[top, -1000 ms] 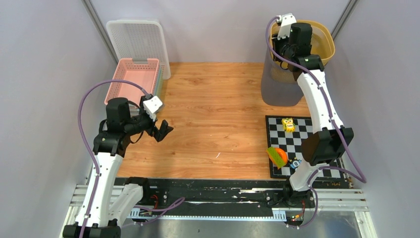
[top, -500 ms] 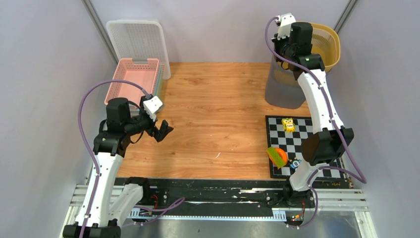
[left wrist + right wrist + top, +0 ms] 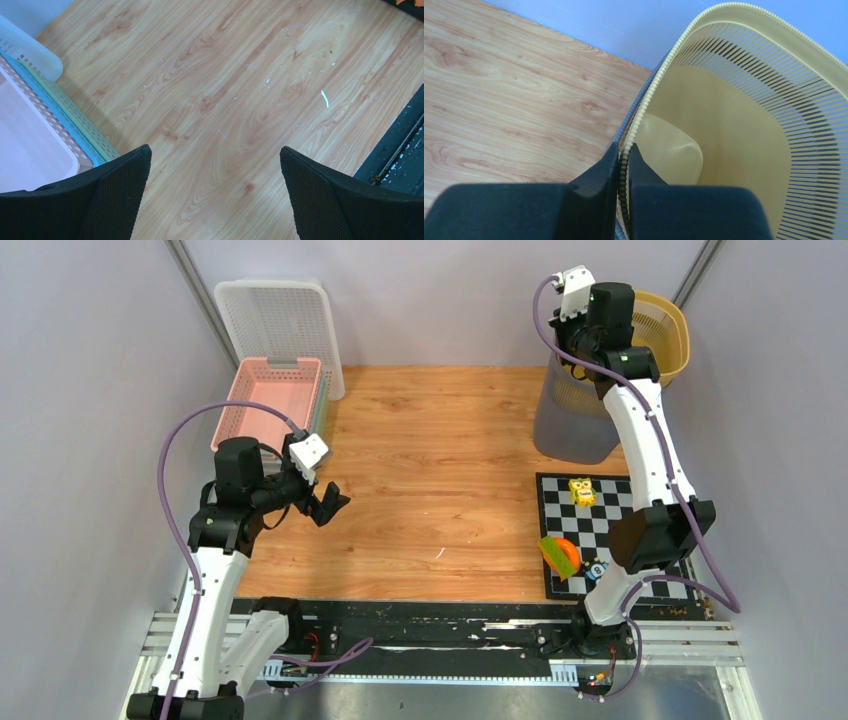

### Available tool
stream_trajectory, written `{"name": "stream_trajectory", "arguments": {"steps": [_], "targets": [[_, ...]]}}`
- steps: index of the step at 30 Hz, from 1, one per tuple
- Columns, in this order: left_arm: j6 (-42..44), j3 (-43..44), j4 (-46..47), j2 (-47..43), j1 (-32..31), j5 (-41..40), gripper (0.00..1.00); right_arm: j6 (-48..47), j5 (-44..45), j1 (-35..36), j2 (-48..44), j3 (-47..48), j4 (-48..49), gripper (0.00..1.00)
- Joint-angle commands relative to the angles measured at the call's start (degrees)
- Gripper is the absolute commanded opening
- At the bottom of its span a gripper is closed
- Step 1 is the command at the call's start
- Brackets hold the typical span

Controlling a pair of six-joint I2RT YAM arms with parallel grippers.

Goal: Turn the large container upside down

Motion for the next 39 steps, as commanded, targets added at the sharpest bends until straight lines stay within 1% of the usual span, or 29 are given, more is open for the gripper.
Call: {"name": "stream_trajectory", "arguments": {"steps": [1,13,29,39], "targets": [[0.1,-0.4,1.1,-0.6,0.2,1.1,1.00,-6.9,-0.2,0.4,-3.9,4.0,5.5,0.02],[0.0,-0.4,1.1,-0.6,0.2,1.0,1.00,-15.3,-1.7,1.2,-5.3,4.8,6.2,0.02],[0.1,-0.4,1.1,-0.6,0.2,1.1,1.00,-19.0,-0.6,1.3,-6.6,7.6,8.0,0.02],[0.2,-0.5,1.1,-0.7,0.2,1.1,1.00,-21.3,0.5,1.5,-6.9,7.3,8.4,0.02]]}}
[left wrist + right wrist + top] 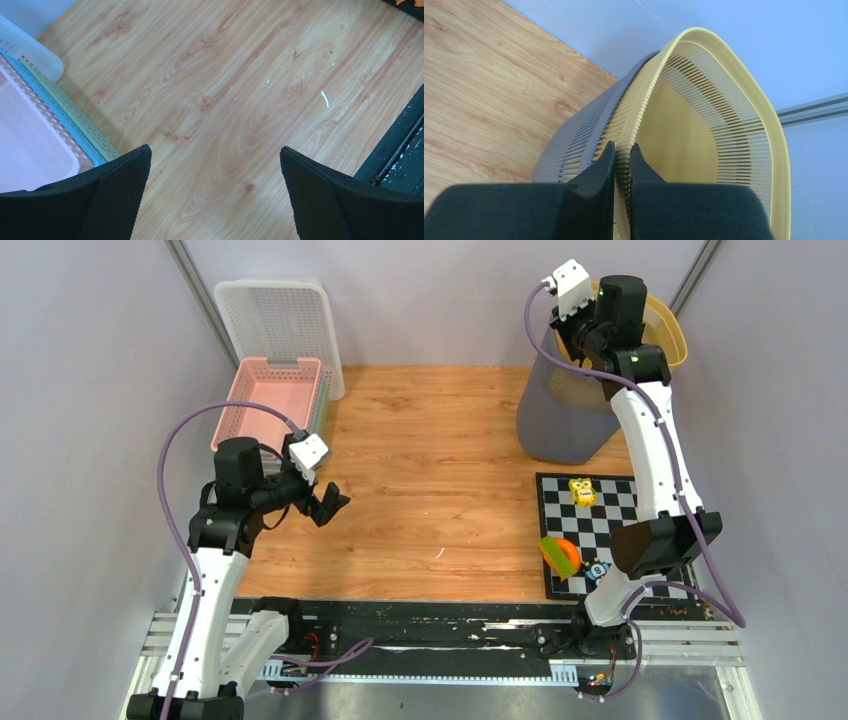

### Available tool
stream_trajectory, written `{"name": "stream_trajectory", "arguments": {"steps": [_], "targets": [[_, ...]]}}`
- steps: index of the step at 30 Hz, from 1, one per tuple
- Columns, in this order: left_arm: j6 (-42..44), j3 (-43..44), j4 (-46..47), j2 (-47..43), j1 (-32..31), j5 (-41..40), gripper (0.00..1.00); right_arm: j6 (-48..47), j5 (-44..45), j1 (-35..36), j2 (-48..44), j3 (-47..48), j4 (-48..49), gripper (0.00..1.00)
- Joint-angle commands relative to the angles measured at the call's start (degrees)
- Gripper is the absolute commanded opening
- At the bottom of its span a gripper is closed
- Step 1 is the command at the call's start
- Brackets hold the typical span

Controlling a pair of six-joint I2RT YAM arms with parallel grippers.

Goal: Turn the large container upside down

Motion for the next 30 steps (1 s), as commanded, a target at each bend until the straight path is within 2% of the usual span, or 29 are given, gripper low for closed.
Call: {"name": "stream_trajectory", "arguments": {"steps": [1,13,19,21,24,27,28,30], "targets": [[0.2,-0.5,1.1,-0.6,0.2,1.2,1.00,-7.4,2.6,1.1,-4.8,4.3,10.2,0.02],[0.2,-0.5,0.9,-0.7,0.2,0.9,1.00,-14.0,2.1,7.4,-7.3,-7.7,9.0,0.02],[0.3,-0.5,1.1,-0.7,0.1,0.9,1.00,-7.1,3.0,7.5,-6.4,-3.0,2.5,0.03],[0.3,-0.6,1.1,-0.5,0.2,0.9,1.00,-3.1,3.3,7.5,-5.5,0.5,-0.5,0.13],[0.3,-0.5,1.1,-0.4,0.2,0.9,1.00,1.6,1.7,7.5,-3.0,5.8,-6.8,0.49],[0.2,-0.4,1.0,-0.4,0.2,0.8,1.00,4.9,-0.9,7.4,0.9,12.9,-14.4,0.76],[0.2,-0.4,1.0,-0.5,0.2,0.8,1.00,5.6,-2.0,7.4,2.3,15.0,-16.4,0.81],[0.2,-0.4,0.9,-0.5,0.2,0.7,1.00,6.1,-3.8,7.5,3.6,17.3,-19.3,0.84]]}}
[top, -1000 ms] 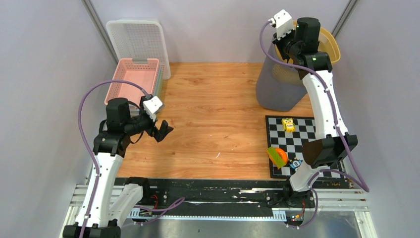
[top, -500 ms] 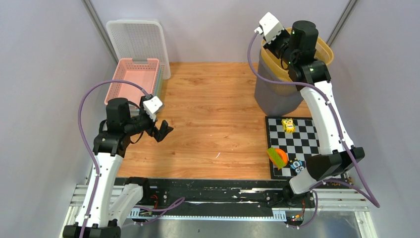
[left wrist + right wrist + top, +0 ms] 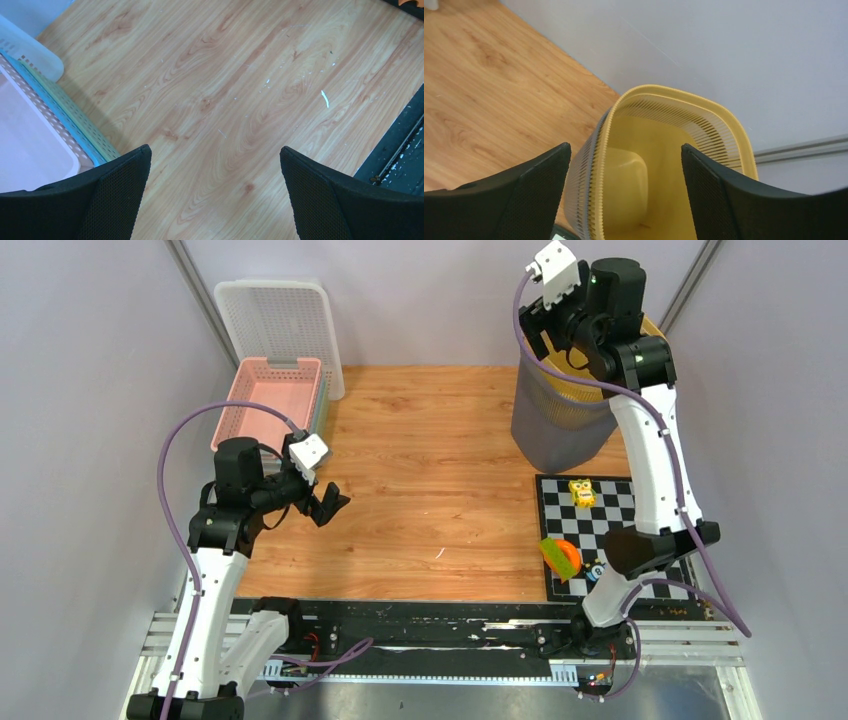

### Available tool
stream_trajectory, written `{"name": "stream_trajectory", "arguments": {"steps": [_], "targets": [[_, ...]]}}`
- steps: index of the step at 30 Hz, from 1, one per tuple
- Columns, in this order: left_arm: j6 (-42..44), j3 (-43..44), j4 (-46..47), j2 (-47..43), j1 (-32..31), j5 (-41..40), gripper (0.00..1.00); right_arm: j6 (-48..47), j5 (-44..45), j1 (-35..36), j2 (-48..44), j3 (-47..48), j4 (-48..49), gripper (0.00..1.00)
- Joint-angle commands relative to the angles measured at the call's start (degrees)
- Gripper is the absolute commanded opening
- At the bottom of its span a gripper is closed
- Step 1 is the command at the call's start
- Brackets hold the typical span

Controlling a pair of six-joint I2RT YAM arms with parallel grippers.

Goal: Turn the large container upside down

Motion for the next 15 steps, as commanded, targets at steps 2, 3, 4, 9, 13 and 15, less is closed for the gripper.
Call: {"name": "stream_trajectory", "arguments": {"steps": [2,3,4,9,13,15], "targets": [[0.2,-0.4,0.9,-0.5,0.1,0.7,1.00,5.3,-3.8,0.4,4.2,5.9,-12.7,0.85],[0.2,-0.4,0.9,-0.6,0.2,0.7,1.00,5.0,-3.3,0.4,4.5,6.0,-13.1,0.85],[0.2,-0.4,0.9,-0.6,0.2,0.7,1.00,4.7,-2.7,0.3,4.9,5.9,-13.6,0.85],[0.2,-0.4,0.9,-0.7,0.2,0.8,1.00,4.0,-2.0,0.3,6.9,5.8,-17.7,0.84],[0.3,-0.4,0.9,-0.7,0.2,0.8,1.00,4.1,-1.5,0.3,8.0,5.6,-20.5,0.82],[0.3,-0.5,0.9,-0.7,0.2,0.8,1.00,3.7,-0.3,0.3,8.2,4.8,-20.8,0.81]]}}
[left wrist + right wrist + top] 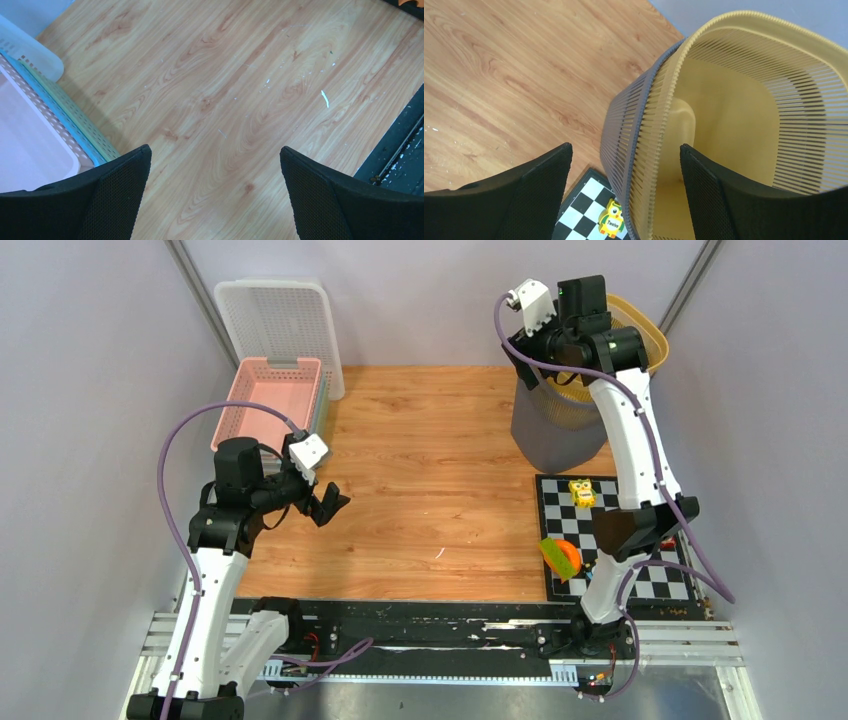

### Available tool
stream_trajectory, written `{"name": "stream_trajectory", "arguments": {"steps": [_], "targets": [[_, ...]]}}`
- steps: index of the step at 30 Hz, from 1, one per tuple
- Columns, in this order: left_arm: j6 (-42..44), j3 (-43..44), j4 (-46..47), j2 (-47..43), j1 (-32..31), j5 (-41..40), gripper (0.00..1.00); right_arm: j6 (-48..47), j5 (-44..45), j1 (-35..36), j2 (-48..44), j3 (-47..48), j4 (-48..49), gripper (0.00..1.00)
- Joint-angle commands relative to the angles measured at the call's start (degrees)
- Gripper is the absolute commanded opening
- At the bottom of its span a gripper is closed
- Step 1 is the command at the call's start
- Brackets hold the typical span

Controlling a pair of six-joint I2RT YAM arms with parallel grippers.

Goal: Turn the large container upside down

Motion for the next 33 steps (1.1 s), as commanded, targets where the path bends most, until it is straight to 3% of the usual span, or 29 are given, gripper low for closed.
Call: {"name": "stream_trajectory", "arguments": {"steps": [1,10,13,18,22,26,33], "targets": [[0.3,-0.5,0.9,-0.7,0.2,0.9,1.00,0.6,2.6,0.3,0.3,-0.2,-4.5,0.81],[0.4,-0.5,0.9,-0.6,0.2,0.9,1.00,-0.7,4.0,-1.7,2.9,0.0,-5.5,0.78],[0.3,-0.6,0.9,-0.6,0.2,0.9,1.00,-0.8,3.0,-2.2,4.4,1.5,-6.8,0.72],[0.4,-0.6,1.0,-0.4,0.2,0.9,1.00,-0.5,2.2,-2.8,5.4,3.1,-7.1,0.54],[0.4,-0.7,1.0,-0.3,0.2,0.9,1.00,-0.4,2.5,-3.0,5.6,4.2,-7.1,0.17],[0.3,-0.6,1.0,-0.2,0.2,1.0,1.00,-0.7,1.9,-3.0,4.9,4.3,-7.1,0.04],[0.2,-0.5,1.0,-0.1,0.1,1.0,1.00,-1.6,2.8,-3.0,3.4,4.8,-6.4,0.03]]}}
